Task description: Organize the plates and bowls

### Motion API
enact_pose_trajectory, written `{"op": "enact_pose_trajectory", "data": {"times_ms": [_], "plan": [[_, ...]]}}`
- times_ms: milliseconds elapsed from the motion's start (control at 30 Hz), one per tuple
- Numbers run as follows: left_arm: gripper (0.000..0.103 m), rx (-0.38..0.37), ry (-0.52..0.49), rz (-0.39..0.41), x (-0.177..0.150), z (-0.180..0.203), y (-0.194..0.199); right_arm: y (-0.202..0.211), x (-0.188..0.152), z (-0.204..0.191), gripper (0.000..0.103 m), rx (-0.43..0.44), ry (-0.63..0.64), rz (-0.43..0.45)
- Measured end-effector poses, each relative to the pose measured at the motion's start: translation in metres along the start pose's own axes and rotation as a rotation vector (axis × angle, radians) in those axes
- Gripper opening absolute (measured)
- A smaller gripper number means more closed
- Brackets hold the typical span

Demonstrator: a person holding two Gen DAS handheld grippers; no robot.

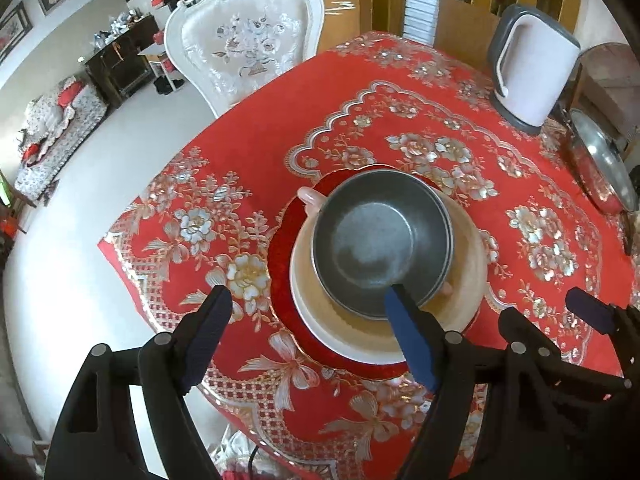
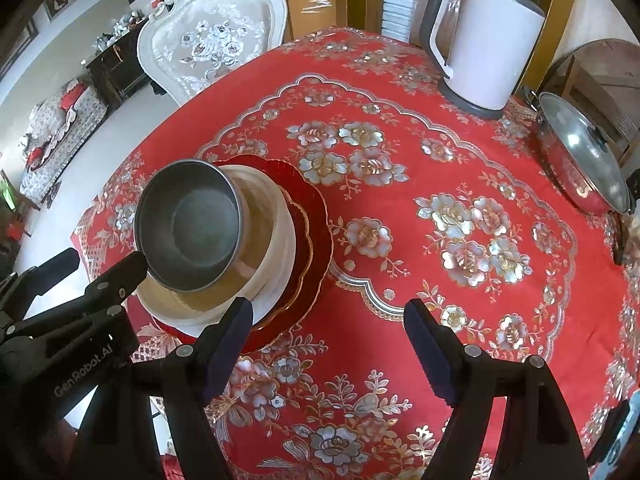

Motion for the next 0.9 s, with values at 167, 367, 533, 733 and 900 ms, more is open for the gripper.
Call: {"op": "enact_pose_trajectory", "data": {"times_ms": [167, 367, 533, 733, 900], "plan": [[0.079, -0.002, -0.012, -0.003, -0.001, 0.001, -0.001, -0.001, -0.001, 0.003, 0.080, -0.004, -0.002, -0.002], [0.079, 0.075, -0.096, 0.086, 0.002, 0.008, 0.012, -0.003, -0.007, 0.014, 0.080, -0.002, -0.029, -0.012], [0.079, 0.003, -0.118, 0.052, -0.002, 0.017, 0.009, -0.003, -0.009, 0.015, 0.080, -0.006, -0.028, -0.012], [0.079, -0.025, -0.134, 0.016, -0.006, 0.023, 0.003, -0.005, -0.011, 0.020, 0.080, -0.009, -0.041, -0.018], [0.079, -0.028, -0.131, -0.007, -0.011, 0.025, -0.003, -0.006, -0.012, 0.021, 0.080, -0.008, -0.039, -0.021]]}}
Point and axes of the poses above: each gripper's, at about its wrist camera, not at the fingertips, and y roughly against the way its jaws point, z to its right, x to its top, the point moved 8 cm from there along -y, roughly the way its jaws point, and after that the axes turned 13 degrees about y, right-handed, at the moved point
